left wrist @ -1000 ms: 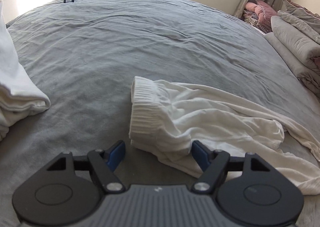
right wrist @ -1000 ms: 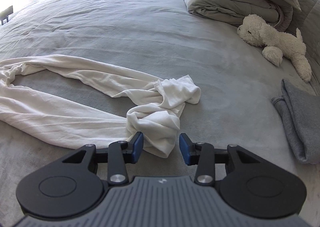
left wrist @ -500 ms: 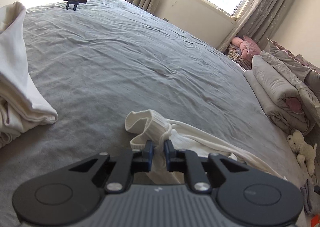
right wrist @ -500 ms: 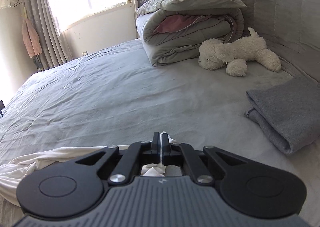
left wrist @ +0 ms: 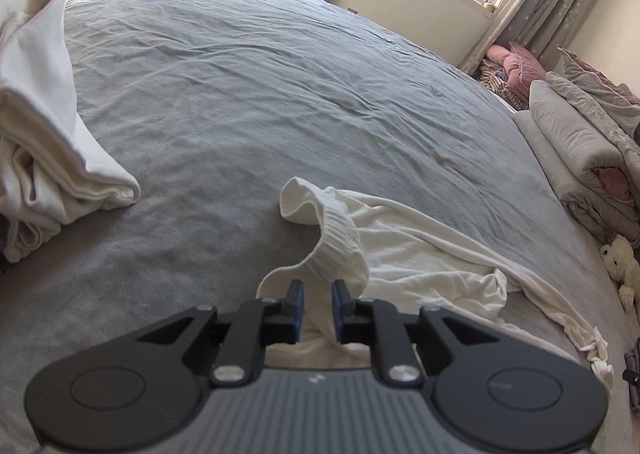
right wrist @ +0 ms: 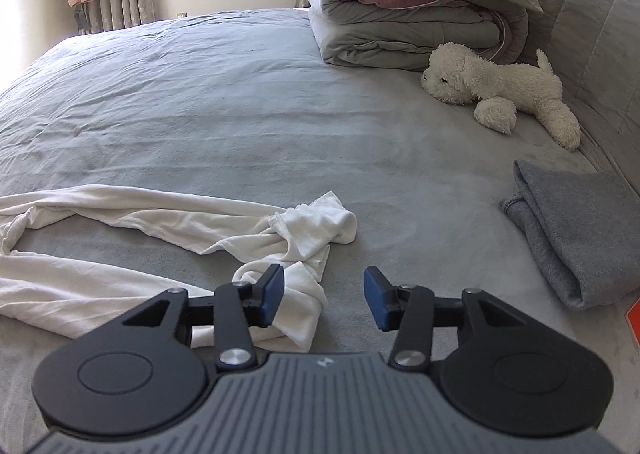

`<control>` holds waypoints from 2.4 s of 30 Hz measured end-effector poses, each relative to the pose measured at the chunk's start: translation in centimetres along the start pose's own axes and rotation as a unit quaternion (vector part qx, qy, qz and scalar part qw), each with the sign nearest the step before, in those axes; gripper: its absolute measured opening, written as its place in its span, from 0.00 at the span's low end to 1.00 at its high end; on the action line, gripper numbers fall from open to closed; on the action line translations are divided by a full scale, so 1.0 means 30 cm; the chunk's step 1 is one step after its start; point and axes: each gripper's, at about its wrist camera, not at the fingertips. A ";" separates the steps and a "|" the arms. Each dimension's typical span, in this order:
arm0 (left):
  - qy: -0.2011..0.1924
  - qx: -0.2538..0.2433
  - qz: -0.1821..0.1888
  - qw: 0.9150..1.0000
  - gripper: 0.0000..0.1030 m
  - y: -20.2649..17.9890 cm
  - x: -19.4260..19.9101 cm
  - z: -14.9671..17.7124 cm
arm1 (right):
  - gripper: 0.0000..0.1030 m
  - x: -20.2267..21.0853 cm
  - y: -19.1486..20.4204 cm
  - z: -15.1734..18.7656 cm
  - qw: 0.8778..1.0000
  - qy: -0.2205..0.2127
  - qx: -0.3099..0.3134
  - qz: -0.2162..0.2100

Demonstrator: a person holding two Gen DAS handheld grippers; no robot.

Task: Fold clothes

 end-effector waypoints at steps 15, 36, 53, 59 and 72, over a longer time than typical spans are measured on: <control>0.039 -0.003 -0.032 0.999 0.50 -0.005 -0.052 0.042 | 0.47 -0.024 0.005 0.007 1.000 0.021 0.013 0.006; -0.004 -0.080 -0.077 0.994 0.08 -0.081 -0.032 0.062 | 0.06 -0.076 0.076 0.039 0.998 0.039 0.057 -0.016; -0.082 -0.035 -0.016 0.996 0.03 -0.021 0.172 -0.025 | 0.03 0.215 -0.069 -0.043 0.981 -0.151 -0.111 -0.041; -0.082 -0.008 0.011 0.996 0.02 0.045 0.235 -0.019 | 0.03 0.359 -0.111 -0.001 0.966 -0.195 -0.159 -0.067; -0.081 -0.008 0.003 0.997 0.00 0.223 0.309 0.047 | 0.03 0.435 -0.087 0.236 0.972 -0.115 -0.188 -0.077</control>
Point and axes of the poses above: each gripper's, at about its wrist camera, not at the fingertips, and x roughly against the way its jaws point, y to its left, z to its underside, and after that the axes turned 7 degrees about -z, right-handed
